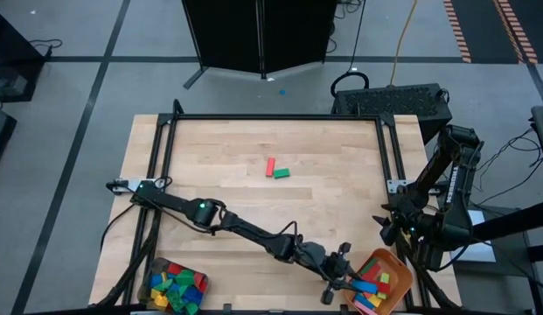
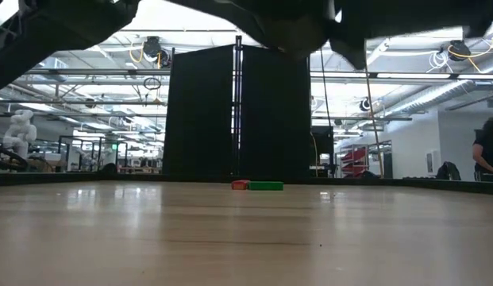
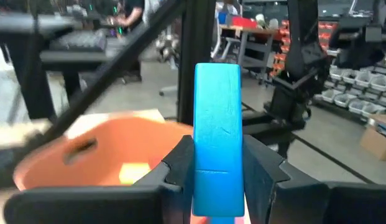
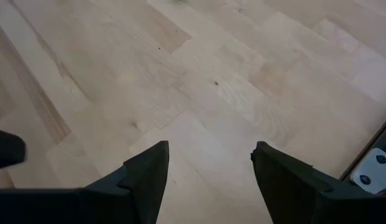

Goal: Sort blocks by size
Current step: Put the blue rectangular block into the orange bin

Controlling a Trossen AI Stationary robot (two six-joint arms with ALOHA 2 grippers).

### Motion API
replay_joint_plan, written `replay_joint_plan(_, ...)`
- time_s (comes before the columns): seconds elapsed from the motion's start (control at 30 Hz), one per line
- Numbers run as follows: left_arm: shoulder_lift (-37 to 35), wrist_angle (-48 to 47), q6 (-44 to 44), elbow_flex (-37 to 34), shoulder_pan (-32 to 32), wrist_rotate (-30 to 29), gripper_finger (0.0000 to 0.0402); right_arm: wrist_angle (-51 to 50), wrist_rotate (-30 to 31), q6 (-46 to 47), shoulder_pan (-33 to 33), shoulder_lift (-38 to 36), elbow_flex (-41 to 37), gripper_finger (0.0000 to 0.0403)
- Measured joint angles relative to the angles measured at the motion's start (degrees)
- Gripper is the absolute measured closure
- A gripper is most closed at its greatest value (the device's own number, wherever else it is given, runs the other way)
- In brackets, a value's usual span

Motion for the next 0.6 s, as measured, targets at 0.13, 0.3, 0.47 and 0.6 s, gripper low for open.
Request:
replay_joint_plan(0.13, 0.51, 0.50, -2.48, -0.08, -0.27, 0.06, 0.0315, -0.02, 0.02, -0.02, 0.00, 0.00, 0.00, 0.0179)
replay_joint_plan(0.3, 0.62, -0.63, -2.53, -0.06, -0.27, 0.04, 0.0315, -0.02, 0.00, 0.00, 0.00, 0.00, 0.00, 0.0179)
replay_joint_plan(0.47, 0.73, -0.84, -2.33, -0.06, -0.25, -0.02, 0.0315, -0.02, 0.00, 0.00, 0.00, 0.00, 0.00, 0.0179)
replay_joint_plan(0.6, 0.73, -0.64, -2.09, -0.04, -0.25, -0.13, 0.0315, -0.02, 0.00, 0.04, 0.00, 0.00, 0.00, 0.0179)
